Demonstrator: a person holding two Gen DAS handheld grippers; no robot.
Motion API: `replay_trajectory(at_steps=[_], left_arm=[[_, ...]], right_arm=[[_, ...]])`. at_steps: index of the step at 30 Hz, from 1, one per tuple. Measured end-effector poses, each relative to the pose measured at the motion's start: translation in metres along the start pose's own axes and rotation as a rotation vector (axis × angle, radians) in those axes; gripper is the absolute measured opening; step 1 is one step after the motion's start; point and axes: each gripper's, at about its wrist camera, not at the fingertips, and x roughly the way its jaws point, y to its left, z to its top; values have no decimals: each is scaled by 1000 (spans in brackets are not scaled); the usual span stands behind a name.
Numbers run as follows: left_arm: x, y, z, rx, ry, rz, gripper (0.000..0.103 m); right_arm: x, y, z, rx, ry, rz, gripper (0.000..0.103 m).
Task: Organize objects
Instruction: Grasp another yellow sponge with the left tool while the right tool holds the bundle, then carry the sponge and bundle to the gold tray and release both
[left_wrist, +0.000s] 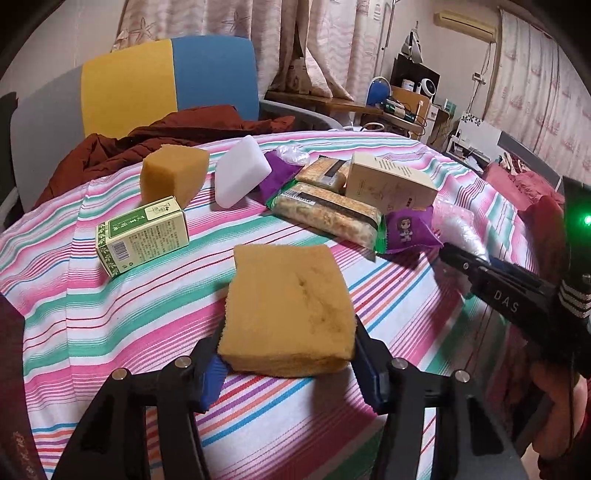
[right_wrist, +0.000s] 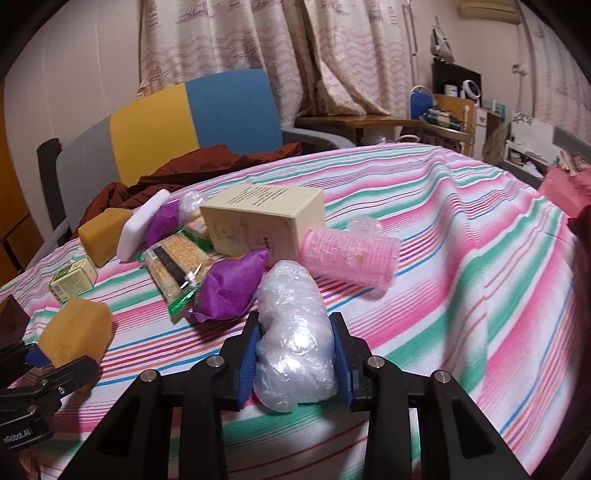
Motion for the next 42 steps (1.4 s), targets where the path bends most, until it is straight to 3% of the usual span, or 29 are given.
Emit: replay_trajectory(at_steps=[5, 11, 22, 26, 28, 33, 42], left_arm=[[-6, 1, -6, 5, -19, 13, 58], [-14, 4, -10, -11, -55, 16, 58], [-49, 16, -26, -76, -169, 13, 58], [-61, 16, -43, -81, -170, 12, 57], [-72, 15, -50, -69, -186, 36, 57], [-109, 16, -60, -69, -242, 4, 57], [-164, 36, -87, -148, -284, -27, 57]], right_arm=[[-11, -6, 0, 33, -31, -6, 37], [-31, -11, 5, 119, -26, 57, 37], [-57, 37, 0, 56, 17, 186, 36], [-66, 57, -2, 15, 18, 221, 37], [-70, 62, -3, 1, 13, 234, 37], [-75, 79, -7, -17, 25, 265, 37], [-85, 112, -20, -61, 65, 331, 37]])
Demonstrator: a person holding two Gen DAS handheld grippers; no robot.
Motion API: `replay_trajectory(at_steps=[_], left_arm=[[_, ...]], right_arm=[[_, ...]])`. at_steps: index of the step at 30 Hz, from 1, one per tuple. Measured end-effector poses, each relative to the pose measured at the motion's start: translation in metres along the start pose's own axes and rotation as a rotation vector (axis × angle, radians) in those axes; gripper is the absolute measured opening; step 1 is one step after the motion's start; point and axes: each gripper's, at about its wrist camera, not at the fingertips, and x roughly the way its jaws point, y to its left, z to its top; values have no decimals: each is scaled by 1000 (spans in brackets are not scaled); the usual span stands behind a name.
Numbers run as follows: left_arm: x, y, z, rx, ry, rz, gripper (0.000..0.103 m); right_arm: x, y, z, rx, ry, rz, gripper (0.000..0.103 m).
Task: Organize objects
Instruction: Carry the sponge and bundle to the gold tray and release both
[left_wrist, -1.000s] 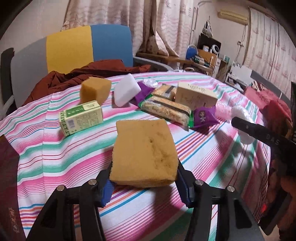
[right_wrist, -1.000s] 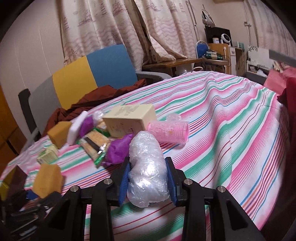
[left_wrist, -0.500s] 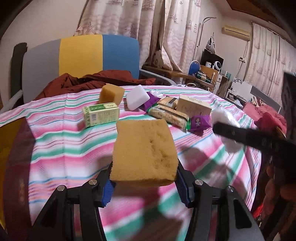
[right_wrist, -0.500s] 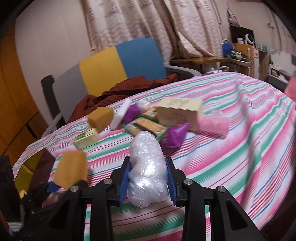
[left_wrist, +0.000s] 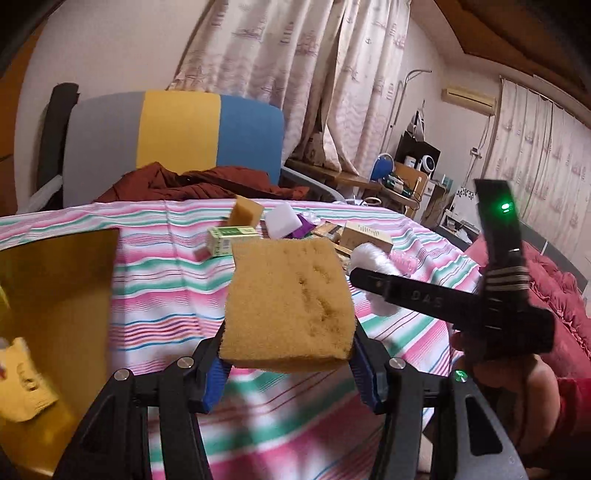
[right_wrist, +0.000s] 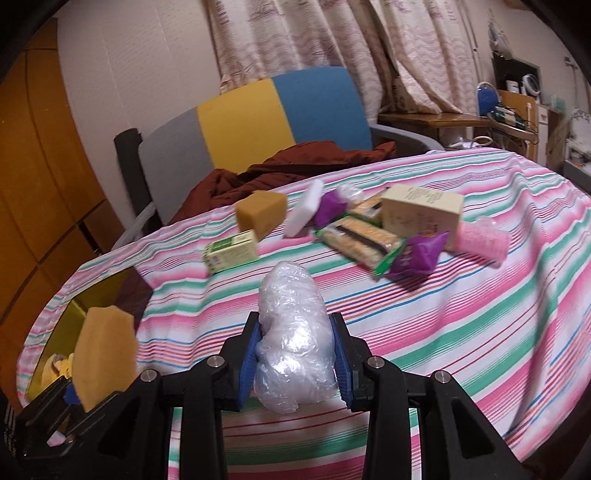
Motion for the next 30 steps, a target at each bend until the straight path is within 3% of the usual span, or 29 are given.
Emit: replay_trajectory(at_steps=[8, 15, 30], left_arm=[[-54, 47, 4, -118, -66, 81, 57], [-76, 94, 3, -207, -89, 167, 57], [-102, 197, 8, -363, -65, 331, 57]], right_arm=[[-4, 42, -11, -71, 18, 93, 37], [-12, 89, -17, -132, 27, 207, 37], [-12, 201, -46, -341, 112, 425, 38]])
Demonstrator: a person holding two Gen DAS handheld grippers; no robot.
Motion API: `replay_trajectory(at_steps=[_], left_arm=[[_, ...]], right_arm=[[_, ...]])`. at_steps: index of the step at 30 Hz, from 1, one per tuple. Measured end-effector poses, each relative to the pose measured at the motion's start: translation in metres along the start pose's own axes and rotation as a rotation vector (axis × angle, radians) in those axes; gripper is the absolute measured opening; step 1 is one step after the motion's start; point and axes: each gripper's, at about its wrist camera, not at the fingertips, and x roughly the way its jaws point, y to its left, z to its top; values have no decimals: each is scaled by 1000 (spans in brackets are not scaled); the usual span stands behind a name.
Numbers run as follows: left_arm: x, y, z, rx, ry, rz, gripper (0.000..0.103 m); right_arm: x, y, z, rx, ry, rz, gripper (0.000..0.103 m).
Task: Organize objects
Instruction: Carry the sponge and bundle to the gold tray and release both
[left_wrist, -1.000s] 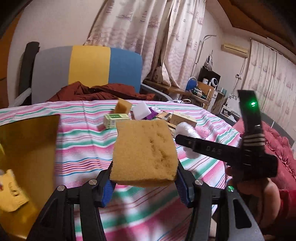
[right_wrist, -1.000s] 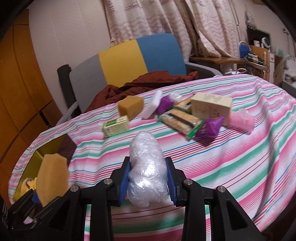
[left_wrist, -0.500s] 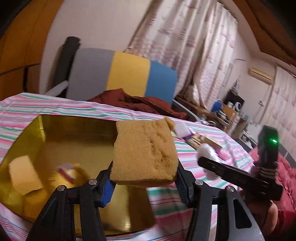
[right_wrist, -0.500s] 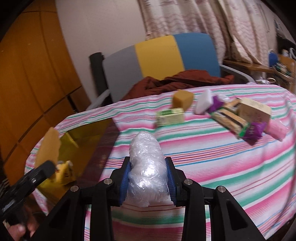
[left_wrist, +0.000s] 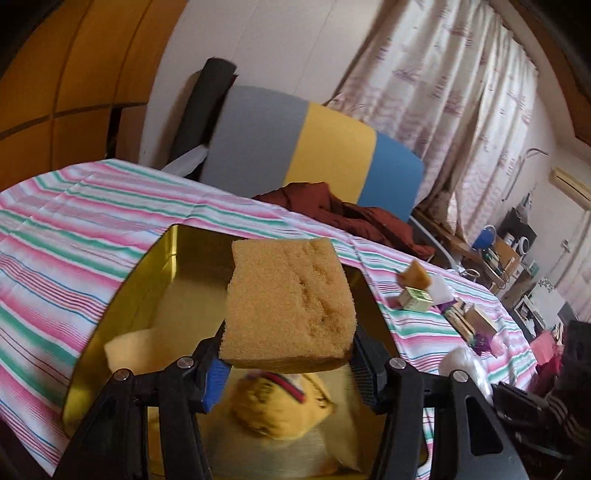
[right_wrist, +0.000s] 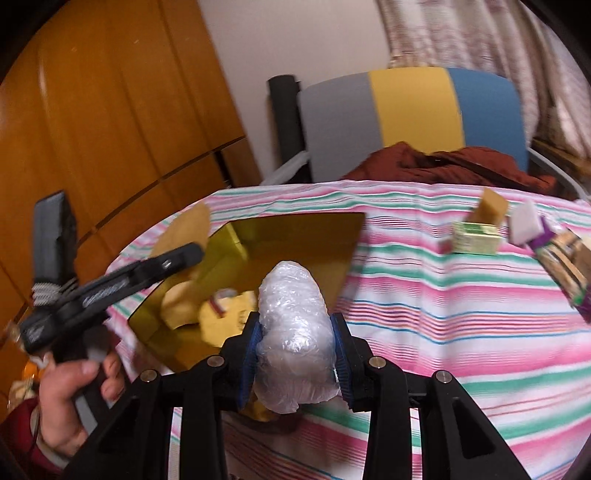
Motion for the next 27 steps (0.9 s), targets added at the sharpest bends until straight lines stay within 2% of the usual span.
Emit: replay_trajectory(at_steps=[8, 10, 11, 12, 14, 15, 17, 18, 23, 27], left_arm=[[14, 19, -2, -23, 44, 33, 58], [19, 20, -3, -18, 67, 58, 59], [22, 19, -5, -17, 82, 74, 60], [24, 20, -6, -17, 93, 87, 60], [25, 20, -7, -24, 103, 106, 61], [26, 21, -8, -30, 103, 104, 63], [23, 21, -8, -40, 89, 96, 78], [22, 21, -8, -40, 81, 96, 82], [8, 19, -3, -47, 25, 125, 83], [4, 22, -2, -89, 11, 124, 83]], right_arm=[[23, 22, -7, -49, 55, 21, 39], [26, 23, -8, -52, 74, -3, 54], [25, 22, -9, -48, 73, -2, 68], [23, 21, -10, -41, 64, 5, 77], [19, 19, -9, -34, 46, 1, 83], [18, 19, -9, -36, 40, -3, 83], [15, 16, -10, -25, 33, -5, 83], [15, 15, -9, -17, 31, -5, 83], [12, 5, -11, 28, 25, -15, 83], [10, 0, -13, 46, 23, -18, 84]])
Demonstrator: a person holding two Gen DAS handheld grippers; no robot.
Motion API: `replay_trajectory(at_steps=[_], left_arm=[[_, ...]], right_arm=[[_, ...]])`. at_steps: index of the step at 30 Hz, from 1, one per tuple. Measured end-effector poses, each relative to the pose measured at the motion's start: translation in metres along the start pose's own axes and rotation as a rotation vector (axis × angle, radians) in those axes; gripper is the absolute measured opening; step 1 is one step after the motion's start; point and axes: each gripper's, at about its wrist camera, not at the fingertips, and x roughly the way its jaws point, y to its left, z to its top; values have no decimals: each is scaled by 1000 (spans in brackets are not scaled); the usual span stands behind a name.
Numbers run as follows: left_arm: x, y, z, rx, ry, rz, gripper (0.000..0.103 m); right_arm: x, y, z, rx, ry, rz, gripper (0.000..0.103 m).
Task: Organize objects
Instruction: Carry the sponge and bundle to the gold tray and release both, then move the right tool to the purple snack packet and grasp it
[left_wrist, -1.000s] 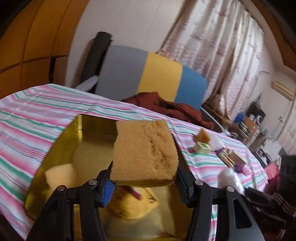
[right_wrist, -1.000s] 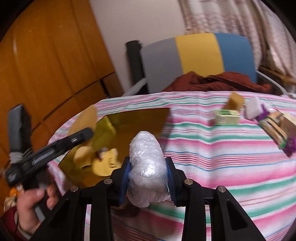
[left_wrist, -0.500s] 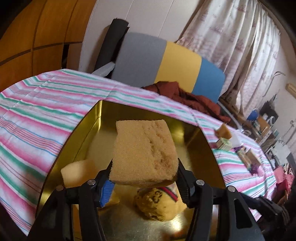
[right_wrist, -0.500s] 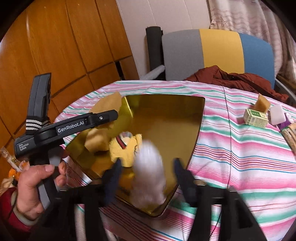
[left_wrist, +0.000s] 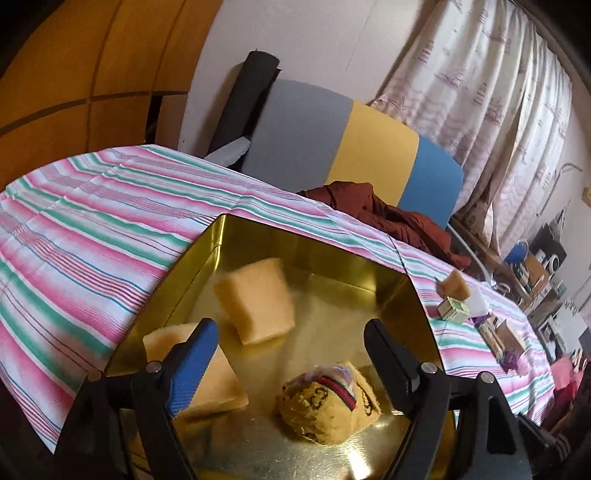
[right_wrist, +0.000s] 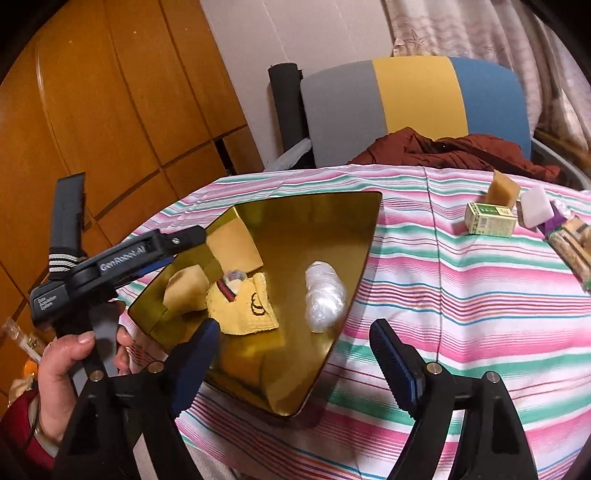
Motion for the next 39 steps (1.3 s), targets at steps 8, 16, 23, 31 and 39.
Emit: replay_trajectory(at_steps=[8, 16, 23, 31, 39], left_arm=[[0, -16, -6, 19, 17, -28, 83], [-2, -47, -13, 82, 55, -124, 83], [-6, -76, -22, 164, 77, -183, 83], [-10, -94, -35, 190, 108, -230, 83], [-14, -117, -51, 229, 145, -272, 83]], right_arm=[[-5, -11, 1, 35, -19, -14, 85], [-14, -28, 4, 82, -44, -55, 85], [-19, -49, 7, 112, -50, -97, 85], [-26, -83, 14, 107, -58, -182, 86], [-25, -172, 27, 111, -4, -355, 88]])
